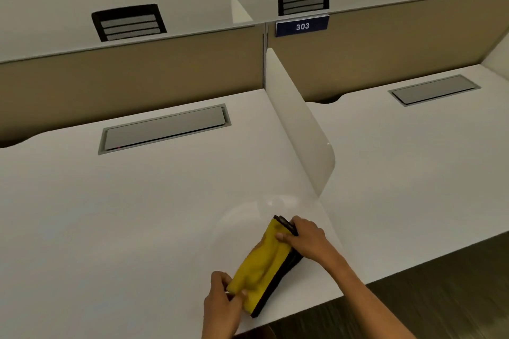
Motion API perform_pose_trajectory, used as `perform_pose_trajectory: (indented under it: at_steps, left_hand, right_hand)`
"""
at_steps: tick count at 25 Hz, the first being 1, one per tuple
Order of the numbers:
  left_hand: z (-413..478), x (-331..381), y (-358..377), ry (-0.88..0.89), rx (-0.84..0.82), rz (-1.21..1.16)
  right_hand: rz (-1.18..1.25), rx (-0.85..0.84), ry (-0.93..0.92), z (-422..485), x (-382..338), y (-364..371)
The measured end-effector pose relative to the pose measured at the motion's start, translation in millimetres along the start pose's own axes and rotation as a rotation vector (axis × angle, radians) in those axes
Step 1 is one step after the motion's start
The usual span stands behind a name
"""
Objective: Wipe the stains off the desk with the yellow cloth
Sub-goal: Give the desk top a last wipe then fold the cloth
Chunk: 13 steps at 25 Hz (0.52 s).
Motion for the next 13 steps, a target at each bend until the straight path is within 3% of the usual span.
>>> perform_pose_trajectory:
  at_steps: [7,13]
  left_hand:
    - [86,110,-89,0.367,0.302,-0.099]
    - [211,214,-164,0.482,0.368,-0.114]
  right_hand:
    - [0.264,0.292,-0.153,50,-87,-63]
    - [0.285,0.464,-0.171,161,-167,-144]
Point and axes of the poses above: each hand's wrist, its own z-axis towards the middle knuckle, its own y-axis out of the palm, x = y × z, the point moved 3 cm from there along z, towards the middle knuckle, and after that the axes turned 12 degrees about -x, right-handed, at the moved point
